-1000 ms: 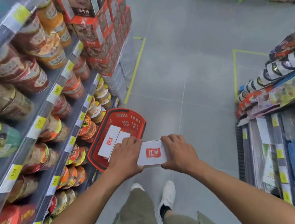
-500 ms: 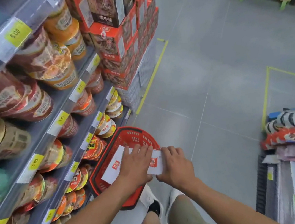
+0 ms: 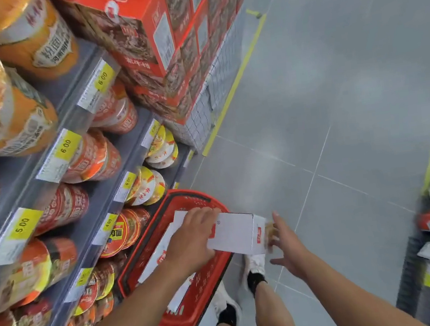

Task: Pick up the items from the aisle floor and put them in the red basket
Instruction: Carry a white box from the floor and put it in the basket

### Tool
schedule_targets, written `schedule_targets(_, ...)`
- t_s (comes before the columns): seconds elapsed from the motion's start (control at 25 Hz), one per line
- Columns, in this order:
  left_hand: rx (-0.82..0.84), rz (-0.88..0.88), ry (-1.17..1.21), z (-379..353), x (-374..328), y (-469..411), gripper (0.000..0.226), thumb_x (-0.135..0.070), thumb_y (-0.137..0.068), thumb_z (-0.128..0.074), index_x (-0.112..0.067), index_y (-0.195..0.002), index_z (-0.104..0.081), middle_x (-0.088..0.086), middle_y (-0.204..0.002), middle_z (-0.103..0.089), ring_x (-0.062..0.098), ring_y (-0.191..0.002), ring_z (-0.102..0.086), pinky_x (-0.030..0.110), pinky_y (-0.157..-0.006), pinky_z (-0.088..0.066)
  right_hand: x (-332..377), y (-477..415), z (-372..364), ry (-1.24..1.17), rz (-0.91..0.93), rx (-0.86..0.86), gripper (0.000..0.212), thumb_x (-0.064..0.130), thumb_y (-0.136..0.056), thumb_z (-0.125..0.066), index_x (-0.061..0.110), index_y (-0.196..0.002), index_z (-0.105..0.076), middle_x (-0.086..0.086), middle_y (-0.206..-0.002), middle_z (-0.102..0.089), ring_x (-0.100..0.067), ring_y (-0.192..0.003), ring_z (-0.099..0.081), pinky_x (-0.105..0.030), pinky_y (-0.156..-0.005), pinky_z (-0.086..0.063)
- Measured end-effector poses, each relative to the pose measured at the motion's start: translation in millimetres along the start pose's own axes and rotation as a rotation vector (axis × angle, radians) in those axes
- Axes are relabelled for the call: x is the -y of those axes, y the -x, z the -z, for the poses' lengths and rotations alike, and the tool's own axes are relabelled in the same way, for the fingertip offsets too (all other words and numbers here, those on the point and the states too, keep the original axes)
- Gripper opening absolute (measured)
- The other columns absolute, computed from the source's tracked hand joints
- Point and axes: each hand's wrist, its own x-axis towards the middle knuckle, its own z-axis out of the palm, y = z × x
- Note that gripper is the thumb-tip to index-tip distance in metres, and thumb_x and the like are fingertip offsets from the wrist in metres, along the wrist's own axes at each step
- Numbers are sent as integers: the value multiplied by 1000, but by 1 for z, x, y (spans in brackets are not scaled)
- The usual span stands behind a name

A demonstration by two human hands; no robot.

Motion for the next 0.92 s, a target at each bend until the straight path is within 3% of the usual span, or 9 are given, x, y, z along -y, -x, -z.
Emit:
schedule_targets(0.08,22,28,114,-11,12,-19,93,-17,-80,-72,-33,-157,-22,-10,-162,-26,15,-153,-15,41,-119,-35,-1,-22,-5,-198,-134,104,55,64,-102,-40,20,-123,-66,-4,-106,-74,-23,-100,-67,-50,-88,-56)
schedule_targets(0.12,39,58,147,-17,19,-29,95,-16,-84,-71,-35,-159,-15,-11,-166,-18,14,-155,-10,42,-120,-34,-4,-35,-11,-284,-150,128,55,62,-104,-39,18,-121,-68,-7,-103,-75,-24,-96,-69,-46,-82,-58)
schedule_targets(0.28,130,194,277,-43,42,-60,97,-12,-93,-67,-33,-161,1,-7,-170,-4,19,-156,-9,49,-120,-31,-23,-63,-51,-405,-141,95,54,53,-108,-38,12,-132,-64,-11,-116,-77,-24,-106,-71,-41,-86,-56)
schedule_targets(0.44,148,337,225,-61,64,-76,102,-20,-87,-75,-36,-160,-6,4,-161,-24,30,-147,-26,49,-112,-41,-40,-96,-94,-428,-151,5,52,52,-108,-39,12,-127,-65,-12,-106,-79,-24,-97,-75,-39,-79,-58)
schedule_targets(0.56,124,442,257,-78,93,-86,83,-9,-87,-68,-37,-153,-26,5,-144,-43,29,-134,-42,45,-103,-49,-37,-123,-121,-314,-101,-78,36,43,-110,-43,16,-112,-66,-11,-98,-79,-26,-89,-75,-41,-75,-60)
schedule_targets(0.64,118,509,382,-92,109,-95,68,-5,-87,-64,-32,-145,-40,1,-135,-54,24,-127,-52,43,-100,-52,-46,-142,-135,-174,-76,-96,33,38,-110,-44,16,-104,-68,-9,-91,-78,-30,-89,-75,-50,-86,-60)
schedule_targets(0.72,171,576,422,-108,123,-106,58,-8,-86,-62,-23,-140,-45,3,-135,-56,24,-124,-54,42,-102,-51,-62,-165,-148,-73,-88,-50,35,37,-109,-44,14,-114,-70,-9,-98,-78,-31,-95,-74,-54,-97,-57)
schedule_targets(0.8,266,605,309,-124,136,-119,64,-16,-86,-56,-21,-147,-38,5,-145,-46,27,-134,-44,47,-112,-40,-71,-193,-156,-60,-108,-6,31,32,-108,-47,12,-118,-69,-9,-105,-77,-29,-97,-72,-48,-94,-57)
schedule_targets(0.92,359,606,73,-145,153,-143,81,-27,-86,-50,-20,-159,-16,2,-163,-27,27,-152,-20,58,-123,-4,-75,-225,-168,-77,-157,39,28,23,-107,-47,9,-122,-66,-5,-103,-73,-19,-85,-66,-34,-75,-49)
